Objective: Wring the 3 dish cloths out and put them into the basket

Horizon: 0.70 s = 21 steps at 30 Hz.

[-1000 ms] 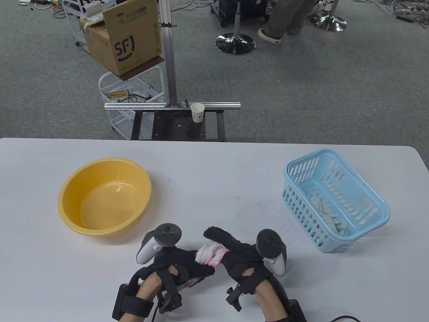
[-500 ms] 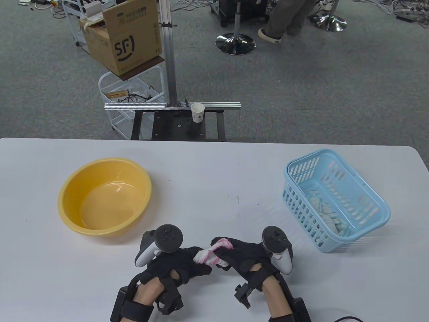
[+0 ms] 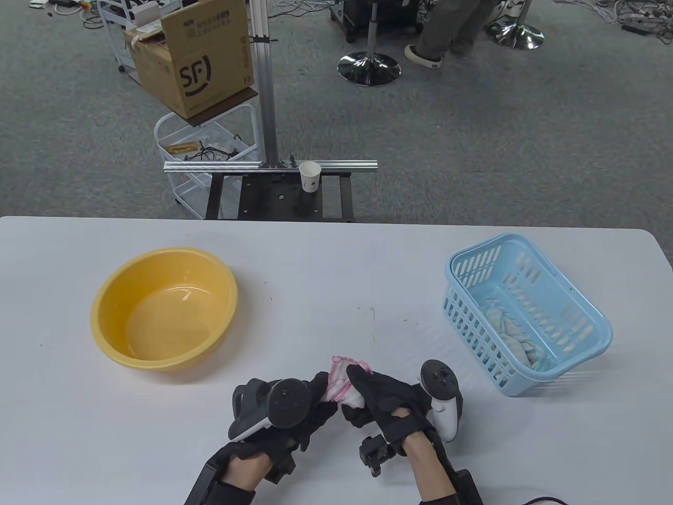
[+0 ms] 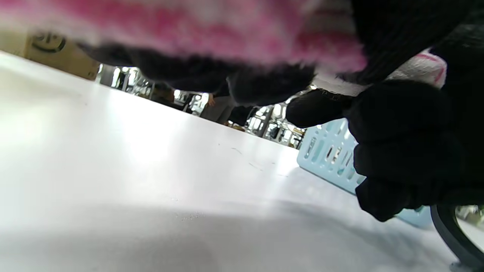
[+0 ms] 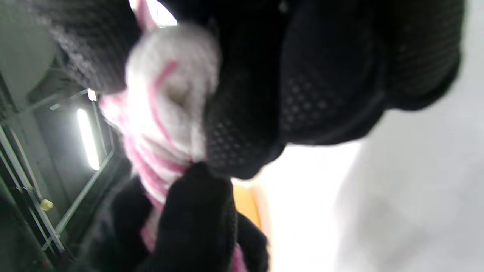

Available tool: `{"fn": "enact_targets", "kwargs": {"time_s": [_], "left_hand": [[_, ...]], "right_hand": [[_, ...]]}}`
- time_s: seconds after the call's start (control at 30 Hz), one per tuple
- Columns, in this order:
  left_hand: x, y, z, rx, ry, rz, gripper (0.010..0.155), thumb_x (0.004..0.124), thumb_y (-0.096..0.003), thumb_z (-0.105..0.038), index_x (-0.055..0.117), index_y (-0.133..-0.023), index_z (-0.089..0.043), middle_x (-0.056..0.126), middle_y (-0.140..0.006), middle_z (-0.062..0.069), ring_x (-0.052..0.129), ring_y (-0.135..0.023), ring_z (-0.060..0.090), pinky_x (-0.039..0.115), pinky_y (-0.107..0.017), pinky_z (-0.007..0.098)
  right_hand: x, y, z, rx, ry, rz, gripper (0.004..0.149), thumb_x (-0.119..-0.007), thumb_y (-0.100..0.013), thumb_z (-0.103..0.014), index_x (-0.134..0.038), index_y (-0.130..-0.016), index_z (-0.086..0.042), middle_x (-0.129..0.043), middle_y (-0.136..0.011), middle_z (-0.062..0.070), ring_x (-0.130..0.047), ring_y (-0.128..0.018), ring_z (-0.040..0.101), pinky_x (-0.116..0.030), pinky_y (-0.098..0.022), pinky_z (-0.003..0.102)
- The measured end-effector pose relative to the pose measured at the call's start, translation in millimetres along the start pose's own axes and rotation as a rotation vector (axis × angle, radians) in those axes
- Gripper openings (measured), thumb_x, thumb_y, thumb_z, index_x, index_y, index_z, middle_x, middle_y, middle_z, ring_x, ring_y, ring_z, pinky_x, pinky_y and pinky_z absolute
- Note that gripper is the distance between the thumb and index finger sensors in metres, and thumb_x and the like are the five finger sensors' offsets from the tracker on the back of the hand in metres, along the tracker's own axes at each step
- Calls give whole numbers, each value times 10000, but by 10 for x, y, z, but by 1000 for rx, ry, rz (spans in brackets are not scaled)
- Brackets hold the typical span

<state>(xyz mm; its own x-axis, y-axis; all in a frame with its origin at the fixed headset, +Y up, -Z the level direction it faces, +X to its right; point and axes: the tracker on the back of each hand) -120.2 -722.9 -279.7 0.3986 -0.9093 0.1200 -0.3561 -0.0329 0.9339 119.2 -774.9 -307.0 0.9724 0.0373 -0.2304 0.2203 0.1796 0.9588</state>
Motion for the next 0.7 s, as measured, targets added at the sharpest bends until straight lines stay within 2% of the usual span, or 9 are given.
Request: {"fn": "enact_targets", "kwargs": {"time_s": [0.1,0.2,0.27,0.33,0.37,0.43,0.5,0.63,0.7], "left_hand": [[-44,-1,232,-79,214,-12,664,827,-425,-593,805,-929,-163,1005,-402,-85,982,-205,148,856,-353,447],[-52,4,466,-160,456,-8,666,823,-433,-601,836,-901,-129,1014,-364,-80,975,-157,146,863,-312,443],[-35,14,609,-211,633,8,668,813,-439,-609,859,-876,-106,1019,-335,-80,970,-123,140,868,-281,437],[13,16,714,-241,826,58,669,799,-449,-619,883,-845,-87,1024,-307,-80,966,-93,135,872,-253,432],[32,17,733,-247,885,82,671,793,-453,-624,890,-834,-80,1025,-300,-82,964,-84,133,874,-246,429],[110,6,746,-243,1068,179,673,782,-465,-628,898,-818,-67,1027,-289,-83,962,-71,130,876,-232,425],[206,-8,697,-207,1259,321,677,772,-474,-631,909,-800,-54,1031,-284,-81,963,-60,127,879,-220,421],[370,-37,494,-63,1459,609,680,749,-495,-640,917,-787,-49,1039,-279,-93,972,-52,113,890,-213,410],[425,-45,397,-8,1505,706,688,735,-496,-644,929,-770,-44,1045,-267,-97,974,-36,107,896,-198,406]], "right_hand": [[11,27,-91,135,69,88,740,-773,-500,-584,-696,-950,-1,-1045,-562,151,-1017,-455,358,-791,-464,590],[-96,77,-244,334,292,102,659,-793,-520,-491,-623,-1018,-95,-894,-837,214,-878,-723,466,-645,-599,670],[-260,147,-369,496,571,90,671,-806,-523,-443,-517,-1069,-184,-692,-1013,217,-705,-897,504,-529,-650,720],[-439,225,-447,604,867,58,740,-810,-526,-437,-375,-1094,-250,-469,-1119,191,-541,-993,516,-456,-679,731],[-501,251,-464,636,953,52,788,-815,-525,-444,-298,-1094,-272,-362,-1145,176,-445,-1024,521,-411,-690,736],[-639,297,-497,695,1178,43,905,-820,-517,-482,-123,-1069,-314,-143,-1155,141,-287,-1050,506,-329,-705,731],[-704,314,-497,756,1316,75,1003,-838,-495,-511,6,-1015,-357,8,-1126,91,-172,-1051,493,-285,-708,725],[-708,356,-498,932,1374,133,1067,-875,-461,-530,46,-980,-389,40,-1106,72,-149,-1043,476,-280,-708,710],[-677,385,-520,999,1358,176,1085,-884,-455,-534,56,-976,-389,17,-1107,72,-182,-1039,473,-303,-709,702]]}}
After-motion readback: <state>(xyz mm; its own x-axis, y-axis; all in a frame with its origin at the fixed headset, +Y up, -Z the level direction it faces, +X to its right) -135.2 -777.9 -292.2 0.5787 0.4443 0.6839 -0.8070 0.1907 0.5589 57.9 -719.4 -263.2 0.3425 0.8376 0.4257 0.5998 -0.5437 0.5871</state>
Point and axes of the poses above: the tracker on the back of each hand, its own z axis roughly to the little-finger side, its own y axis roughly from the fingertips to the wrist, x = y × z
